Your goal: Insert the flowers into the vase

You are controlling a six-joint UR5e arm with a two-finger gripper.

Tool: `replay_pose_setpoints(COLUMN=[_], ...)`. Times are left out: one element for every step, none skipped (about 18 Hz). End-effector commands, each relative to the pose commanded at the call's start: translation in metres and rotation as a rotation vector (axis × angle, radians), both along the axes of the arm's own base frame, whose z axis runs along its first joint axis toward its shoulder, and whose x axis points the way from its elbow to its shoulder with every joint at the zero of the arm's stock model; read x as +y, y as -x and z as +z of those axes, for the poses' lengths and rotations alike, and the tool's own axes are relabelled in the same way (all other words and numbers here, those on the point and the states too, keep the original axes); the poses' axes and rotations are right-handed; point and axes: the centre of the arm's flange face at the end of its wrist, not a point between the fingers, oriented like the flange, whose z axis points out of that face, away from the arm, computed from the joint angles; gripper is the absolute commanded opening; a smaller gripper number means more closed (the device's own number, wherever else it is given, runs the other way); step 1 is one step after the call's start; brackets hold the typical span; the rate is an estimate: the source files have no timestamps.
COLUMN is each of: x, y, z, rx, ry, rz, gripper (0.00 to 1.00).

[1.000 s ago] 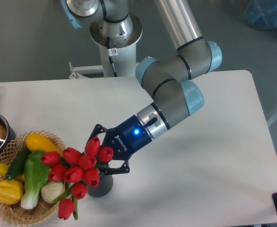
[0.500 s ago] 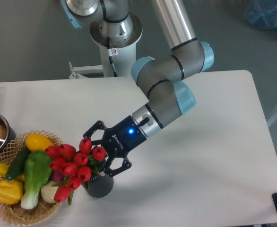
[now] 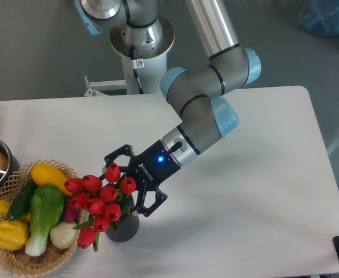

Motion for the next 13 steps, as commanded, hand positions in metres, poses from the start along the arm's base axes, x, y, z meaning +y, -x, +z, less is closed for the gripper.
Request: replay_pose_setpoints(x=[-0.002, -0.003, -0.006, -0.011, -0.013, -0.016, -0.019, -0.022, -0.026, -0.03, -0.033, -0.037, -0.043], y=[0.002, 0.003, 0.008, 0.012, 0.013, 0.016, 0.018, 0.019, 0.022, 0.025, 0.026, 0.028, 0.031], z=[0.001, 0.002, 0.002, 0.007, 0.009, 0.009, 0.008, 0.011, 0.013, 0.015, 0.019, 0.024, 0.03], rx=[0.002, 0.003, 0.007, 0.02, 0.035, 0.055, 0.081, 0.116, 0.157, 0.2, 0.245, 0.294, 0.346], ry=[-0.002, -0.001, 0.002, 0.004, 0.016, 0.039, 0.068, 0.095, 0.124, 0.148, 0.165, 0.182, 0.202], rz=[0.005, 0.006, 0.016, 0.027, 0.033, 0.043, 0.052, 0.06, 0.068, 0.075, 0.075, 0.075, 0.079], gripper=[1.0, 1.0, 1.0, 1.0, 1.0, 1.0, 1.0, 1.0, 1.0, 1.0, 1.0, 1.0, 1.0])
